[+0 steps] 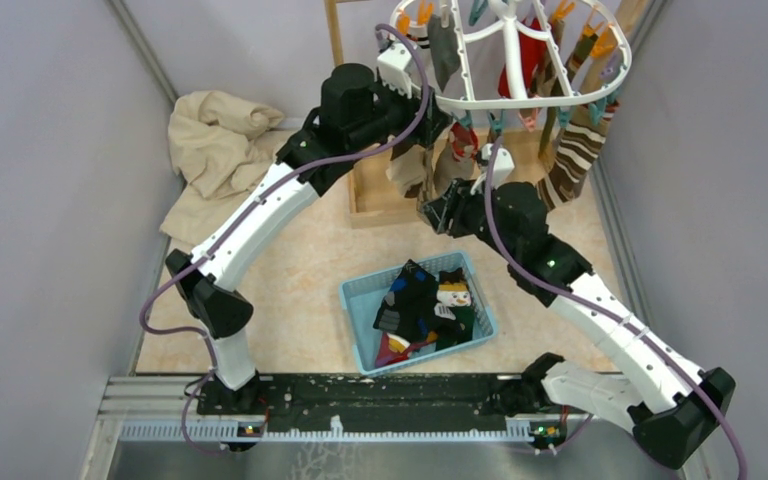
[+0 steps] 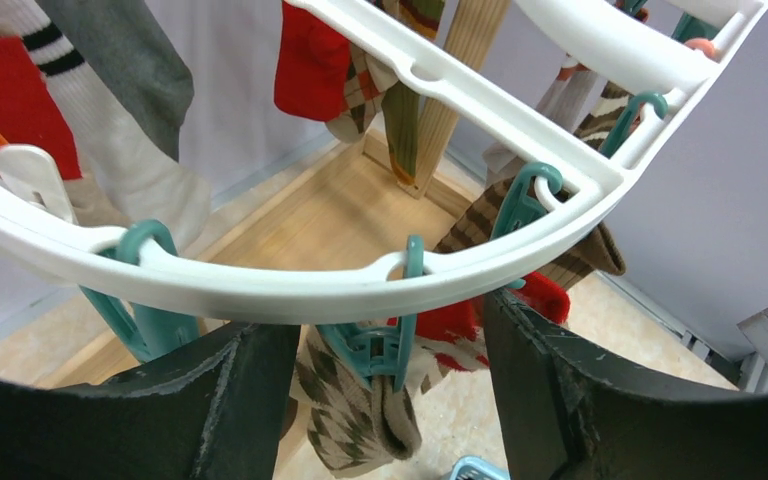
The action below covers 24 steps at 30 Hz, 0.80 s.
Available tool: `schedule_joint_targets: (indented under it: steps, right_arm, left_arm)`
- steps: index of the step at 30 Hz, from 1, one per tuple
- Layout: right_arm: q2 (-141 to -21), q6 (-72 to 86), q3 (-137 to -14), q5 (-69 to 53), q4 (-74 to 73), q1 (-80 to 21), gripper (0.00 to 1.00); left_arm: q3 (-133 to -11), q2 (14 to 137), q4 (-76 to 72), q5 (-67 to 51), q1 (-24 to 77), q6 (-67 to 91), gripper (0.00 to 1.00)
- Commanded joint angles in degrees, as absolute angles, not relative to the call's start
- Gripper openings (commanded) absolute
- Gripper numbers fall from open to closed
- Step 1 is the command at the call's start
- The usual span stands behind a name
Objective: Remove the socks clipped to the hanger
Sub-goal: Remove the sock from the hanger.
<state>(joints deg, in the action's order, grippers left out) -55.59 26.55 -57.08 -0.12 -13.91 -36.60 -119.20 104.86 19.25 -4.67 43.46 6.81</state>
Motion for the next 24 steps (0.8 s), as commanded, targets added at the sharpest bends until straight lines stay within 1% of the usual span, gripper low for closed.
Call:
schedule_joint_targets:
  steps: [1, 5, 9, 14, 20, 24]
  right_arm:
    - [-57.1, 22.7, -57.6, 5.0, -7.9, -36.9, 0.46]
    - [-59.7, 20.7, -57.5, 6.7, -5.2, -36.9, 0.45]
    - [-61.4, 19.4, -55.5, 11.2, -1.1, -36.9, 0.45]
    - [-63.1, 17.1, -51.8, 14.5, 10.0, -36.9, 0.45]
    - [-67.2, 15.3, -52.5, 17.7, 16.1, -36.9, 0.45]
    - [-69.7, 14.3, -53.9, 17.6, 18.5, -36.9, 0.42]
  left_arm:
    - [-122.1, 105.8, 17.6, -5.5, 43.1, 7.2, 0.71]
    - [-122.2, 106.1, 17.8, -5.5, 42.9, 7.4, 0.69]
    - [-122.2, 106.2, 17.8, -5.6, 42.8, 7.5, 0.70]
    - [-122.2, 106.2, 17.8, -5.8, 42.6, 7.5, 0.70]
    - [-122.2, 106.1, 17.9, -6.1, 42.4, 7.6, 0.70]
    - [-122.2, 106.1, 17.9, -6.1, 42.2, 7.6, 0.70]
